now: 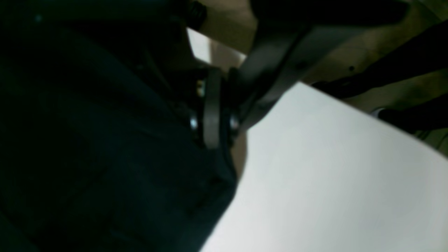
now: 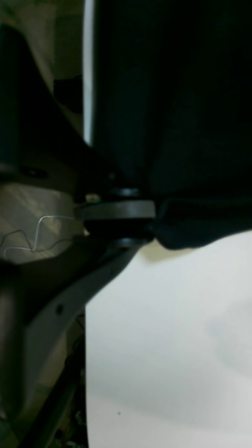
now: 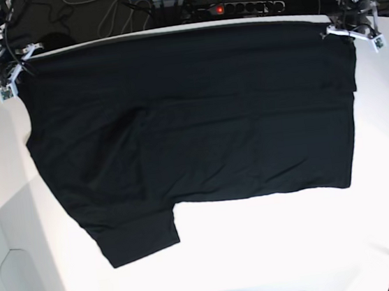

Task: Fold the T-shirt properly
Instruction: 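Grasp the shirt edge with both grippers and drag it toward the robot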

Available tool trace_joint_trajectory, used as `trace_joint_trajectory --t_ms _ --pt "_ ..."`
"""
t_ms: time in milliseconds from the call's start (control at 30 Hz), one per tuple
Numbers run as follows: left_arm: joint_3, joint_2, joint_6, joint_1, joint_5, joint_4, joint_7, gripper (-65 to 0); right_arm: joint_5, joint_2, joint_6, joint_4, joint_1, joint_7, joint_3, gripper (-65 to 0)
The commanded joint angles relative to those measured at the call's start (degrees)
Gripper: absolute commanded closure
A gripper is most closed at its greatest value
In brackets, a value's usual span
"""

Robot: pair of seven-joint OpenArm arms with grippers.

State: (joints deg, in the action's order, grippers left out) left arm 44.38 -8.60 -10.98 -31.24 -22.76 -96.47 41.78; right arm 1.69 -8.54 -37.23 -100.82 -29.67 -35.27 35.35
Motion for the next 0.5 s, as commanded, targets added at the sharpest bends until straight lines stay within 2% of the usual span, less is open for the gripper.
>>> trace_joint_trajectory --t_ms 0,400,467 --pt "0.3 -0.8 0.4 -0.6 0.0 -0.9 -1.1 -1.2 0.3 -0.7 0.4 -0.9 -1.1 0.4 0.6 0.0" --pt "0.7 -0.7 0.4 -2.0 -0.5 -1.1 -0.8 -2.0 0.2 0.1 0.3 -1.0 -1.6 0.4 2.2 0.0" --pt "0.7 -0.7 0.4 -2.3 -0.5 -2.0 -0.8 -2.0 0.2 0.0 0.3 -1.0 -1.6 0.4 2.2 -2.5"
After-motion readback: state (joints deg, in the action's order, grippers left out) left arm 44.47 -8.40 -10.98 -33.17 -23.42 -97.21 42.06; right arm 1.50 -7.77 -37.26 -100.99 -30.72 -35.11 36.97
